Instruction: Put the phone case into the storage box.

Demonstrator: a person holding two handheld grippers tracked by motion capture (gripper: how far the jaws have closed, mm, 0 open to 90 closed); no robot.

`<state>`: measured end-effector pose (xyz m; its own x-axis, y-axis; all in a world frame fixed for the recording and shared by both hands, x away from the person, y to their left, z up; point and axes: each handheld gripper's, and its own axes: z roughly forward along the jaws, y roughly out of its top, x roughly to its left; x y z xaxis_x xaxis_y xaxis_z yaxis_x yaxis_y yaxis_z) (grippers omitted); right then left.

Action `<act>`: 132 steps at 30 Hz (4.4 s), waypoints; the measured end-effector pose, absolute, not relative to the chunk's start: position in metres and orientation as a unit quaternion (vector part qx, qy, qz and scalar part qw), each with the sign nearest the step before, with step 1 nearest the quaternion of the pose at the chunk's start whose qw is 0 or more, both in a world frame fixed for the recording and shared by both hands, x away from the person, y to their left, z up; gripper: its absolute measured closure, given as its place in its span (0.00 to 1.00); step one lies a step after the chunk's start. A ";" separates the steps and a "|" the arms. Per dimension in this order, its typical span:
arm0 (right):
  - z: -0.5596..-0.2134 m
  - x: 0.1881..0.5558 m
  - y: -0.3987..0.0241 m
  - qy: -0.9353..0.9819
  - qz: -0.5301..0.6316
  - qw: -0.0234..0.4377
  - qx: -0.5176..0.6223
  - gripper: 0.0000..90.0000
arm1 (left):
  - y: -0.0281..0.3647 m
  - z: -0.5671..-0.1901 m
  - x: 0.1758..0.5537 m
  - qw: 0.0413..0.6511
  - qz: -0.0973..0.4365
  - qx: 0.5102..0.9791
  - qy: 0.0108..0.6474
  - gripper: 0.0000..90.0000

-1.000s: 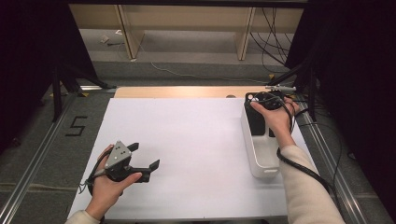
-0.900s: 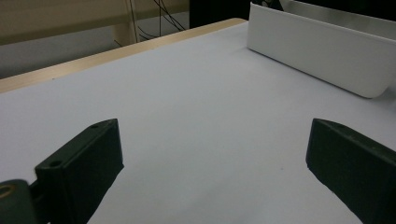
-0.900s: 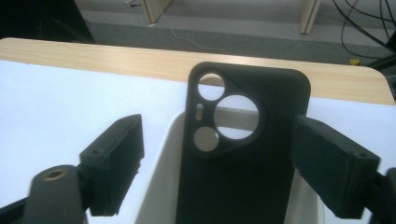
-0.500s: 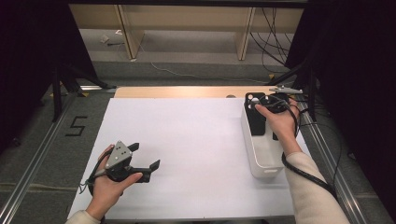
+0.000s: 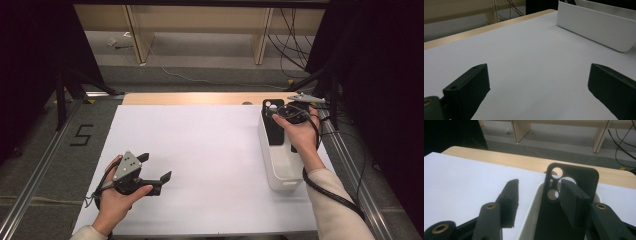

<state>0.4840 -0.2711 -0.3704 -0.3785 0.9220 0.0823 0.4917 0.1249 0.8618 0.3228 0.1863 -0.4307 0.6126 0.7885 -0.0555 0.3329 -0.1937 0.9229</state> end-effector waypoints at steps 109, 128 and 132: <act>-0.389 0.364 -0.274 0.743 0.524 0.210 0.361 0.22 | 0.190 -0.429 0.323 0.516 0.230 0.731 0.382 0.04; -0.396 0.347 -0.285 0.747 0.524 0.208 0.354 0.22 | 0.190 -0.429 0.324 0.515 0.232 0.731 0.383 0.04; -0.399 0.344 -0.288 0.747 0.522 0.209 0.355 0.22 | 0.190 -0.429 0.324 0.515 0.234 0.730 0.384 0.04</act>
<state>0.3444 -0.2877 -0.3988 -0.6612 0.7480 0.0584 0.3126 0.2039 0.9278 0.3238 0.1903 -0.4288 0.5966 0.8008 -0.0535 0.3197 -0.1760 0.9310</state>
